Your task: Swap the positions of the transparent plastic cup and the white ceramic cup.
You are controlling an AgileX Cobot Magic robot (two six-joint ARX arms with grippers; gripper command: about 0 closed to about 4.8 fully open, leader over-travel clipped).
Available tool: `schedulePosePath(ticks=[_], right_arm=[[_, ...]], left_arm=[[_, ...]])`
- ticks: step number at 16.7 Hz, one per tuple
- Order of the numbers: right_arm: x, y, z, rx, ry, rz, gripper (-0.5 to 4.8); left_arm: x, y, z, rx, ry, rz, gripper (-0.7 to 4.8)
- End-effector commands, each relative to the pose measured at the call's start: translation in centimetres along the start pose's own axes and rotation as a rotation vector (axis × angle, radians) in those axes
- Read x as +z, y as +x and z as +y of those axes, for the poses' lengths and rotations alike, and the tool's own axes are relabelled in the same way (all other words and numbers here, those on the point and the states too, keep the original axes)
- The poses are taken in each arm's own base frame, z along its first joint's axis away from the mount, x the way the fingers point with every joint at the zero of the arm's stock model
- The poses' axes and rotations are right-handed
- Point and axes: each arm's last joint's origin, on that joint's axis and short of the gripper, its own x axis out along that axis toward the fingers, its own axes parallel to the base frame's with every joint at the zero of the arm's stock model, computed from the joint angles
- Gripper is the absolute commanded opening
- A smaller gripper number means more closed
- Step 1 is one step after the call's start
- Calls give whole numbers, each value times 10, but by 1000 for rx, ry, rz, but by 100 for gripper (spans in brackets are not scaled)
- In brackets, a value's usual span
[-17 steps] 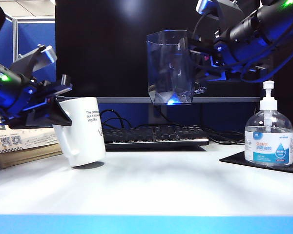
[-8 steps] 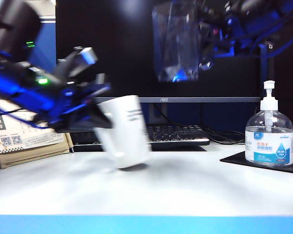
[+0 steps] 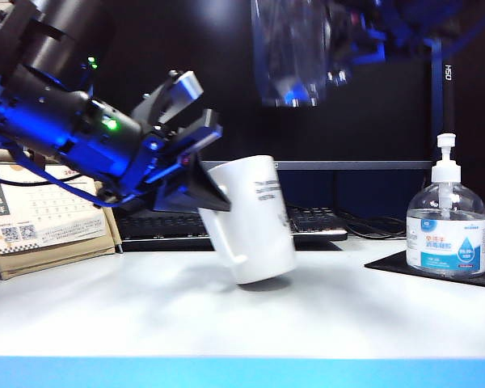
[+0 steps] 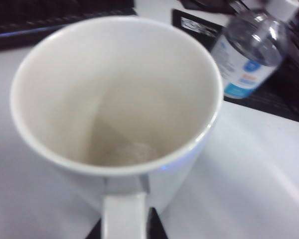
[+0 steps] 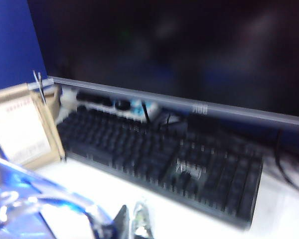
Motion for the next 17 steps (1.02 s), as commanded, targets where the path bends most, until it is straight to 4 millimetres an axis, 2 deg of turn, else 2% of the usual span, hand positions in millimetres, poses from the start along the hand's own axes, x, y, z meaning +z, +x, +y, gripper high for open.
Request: schedulePosePath(ticks=[1, 5, 11, 14, 17], right_arm=[[23, 1, -4, -9, -16, -58, -6], [52, 1, -7, 17, -19, -111, -6], [47, 0, -11, -8, -22, -57, -6], [53, -7, -19, -53, -19, -86, -6], [57, -13, -23, -73, -18, -101, -6]], left_arm=[[-3, 3, -8, -37, 5, 15, -6], [2, 8, -23, -85, 29, 2, -6], [18, 25, -29, -115, 123, 27, -6], [12, 31, -26, -115, 137, 48, -6], [10, 49, -25, -159, 134, 72, -6]])
